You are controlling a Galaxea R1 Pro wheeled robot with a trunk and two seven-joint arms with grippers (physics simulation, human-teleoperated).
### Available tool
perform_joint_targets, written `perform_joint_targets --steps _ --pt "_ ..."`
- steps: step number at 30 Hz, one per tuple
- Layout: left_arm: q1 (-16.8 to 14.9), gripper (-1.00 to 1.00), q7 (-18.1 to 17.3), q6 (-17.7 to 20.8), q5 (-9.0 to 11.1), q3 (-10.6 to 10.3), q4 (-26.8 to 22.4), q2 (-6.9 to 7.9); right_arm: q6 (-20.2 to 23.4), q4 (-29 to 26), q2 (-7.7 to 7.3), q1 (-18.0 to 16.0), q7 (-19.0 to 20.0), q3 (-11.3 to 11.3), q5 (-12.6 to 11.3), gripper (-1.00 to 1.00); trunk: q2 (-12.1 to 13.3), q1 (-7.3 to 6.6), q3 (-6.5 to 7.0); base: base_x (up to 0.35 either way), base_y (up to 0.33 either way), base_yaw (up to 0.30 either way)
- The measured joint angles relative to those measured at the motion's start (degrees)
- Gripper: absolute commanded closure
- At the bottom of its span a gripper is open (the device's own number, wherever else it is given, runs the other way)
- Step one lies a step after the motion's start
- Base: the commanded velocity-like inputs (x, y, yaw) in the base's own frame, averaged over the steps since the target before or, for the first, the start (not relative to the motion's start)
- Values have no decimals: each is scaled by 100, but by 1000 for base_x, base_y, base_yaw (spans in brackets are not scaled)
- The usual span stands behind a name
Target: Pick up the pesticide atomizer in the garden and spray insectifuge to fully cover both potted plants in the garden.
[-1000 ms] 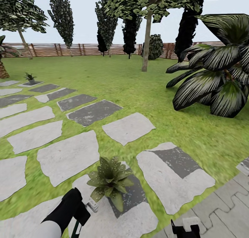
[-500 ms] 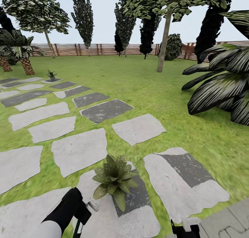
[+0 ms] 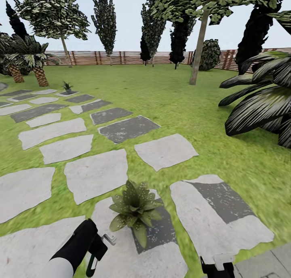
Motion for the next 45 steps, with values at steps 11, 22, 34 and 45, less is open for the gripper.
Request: perform_joint_targets --steps 11,22,34,45 --pt "1 100 0 0 9 11 0 -7 0 0 13 0 0 0 0 -100 0 0 0 23 -270 0" --pt "0 100 0 -3 9 16 0 -2 0 0 13 0 0 -1 0 -100 0 0 0 104 -271 110" --pt "-1 100 -2 7 0 5 21 8 3 0 23 0 2 6 -1 -100 0 0 0 -87 -117 84" --pt "-38 100 -55 89 -68 -73 70 60 3 -1 22 1 2 -1 -1 -100 0 0 0 0 0 7"
